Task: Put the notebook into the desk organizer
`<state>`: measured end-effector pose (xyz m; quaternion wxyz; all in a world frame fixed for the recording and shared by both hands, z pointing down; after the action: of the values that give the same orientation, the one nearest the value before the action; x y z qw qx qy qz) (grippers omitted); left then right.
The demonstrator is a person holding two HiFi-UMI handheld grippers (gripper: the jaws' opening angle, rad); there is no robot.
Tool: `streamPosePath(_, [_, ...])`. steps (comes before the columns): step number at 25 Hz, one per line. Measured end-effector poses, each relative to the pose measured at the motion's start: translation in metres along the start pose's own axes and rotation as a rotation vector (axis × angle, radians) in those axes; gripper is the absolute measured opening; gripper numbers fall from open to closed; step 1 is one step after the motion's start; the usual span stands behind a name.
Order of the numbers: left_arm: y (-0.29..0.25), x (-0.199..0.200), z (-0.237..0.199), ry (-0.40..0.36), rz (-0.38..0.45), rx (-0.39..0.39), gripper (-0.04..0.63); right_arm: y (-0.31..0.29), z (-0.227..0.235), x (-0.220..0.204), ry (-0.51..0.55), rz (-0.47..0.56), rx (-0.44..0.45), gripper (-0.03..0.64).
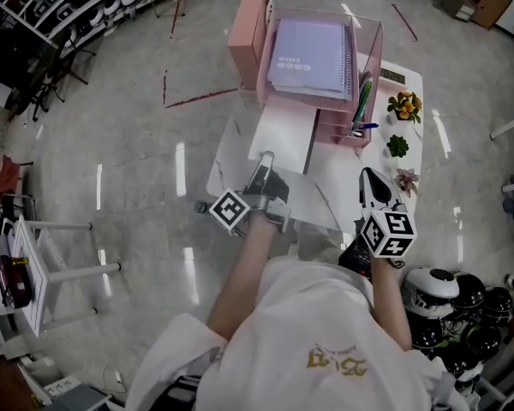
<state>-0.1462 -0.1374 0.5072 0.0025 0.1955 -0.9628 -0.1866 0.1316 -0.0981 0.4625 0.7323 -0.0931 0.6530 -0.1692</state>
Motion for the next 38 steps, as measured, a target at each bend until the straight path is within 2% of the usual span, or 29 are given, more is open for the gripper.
streamPosePath(14, [-0.007,0.004,-0.027,0.020,0.021,0.055,0.025,-0.024,0.008,-0.006,-0.012,-0.048,0.001,0.009])
streamPosePath(38, [-0.040,0.001,-0.060,0.053,0.072,0.097,0.025,-0.060,0.031,-0.010,-0.022,-0.105,-0.017,0.009])
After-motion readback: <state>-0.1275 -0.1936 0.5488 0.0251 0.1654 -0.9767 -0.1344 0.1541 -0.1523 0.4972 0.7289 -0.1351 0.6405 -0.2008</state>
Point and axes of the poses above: the fingertips, and each gripper's own axes: y backward along the fingers, z to its right, x out of its top, the point moved 7 cm from there along y, backward along the fingers, and after that the axes turned 13 degrees about -x, right-handed, at the moved point
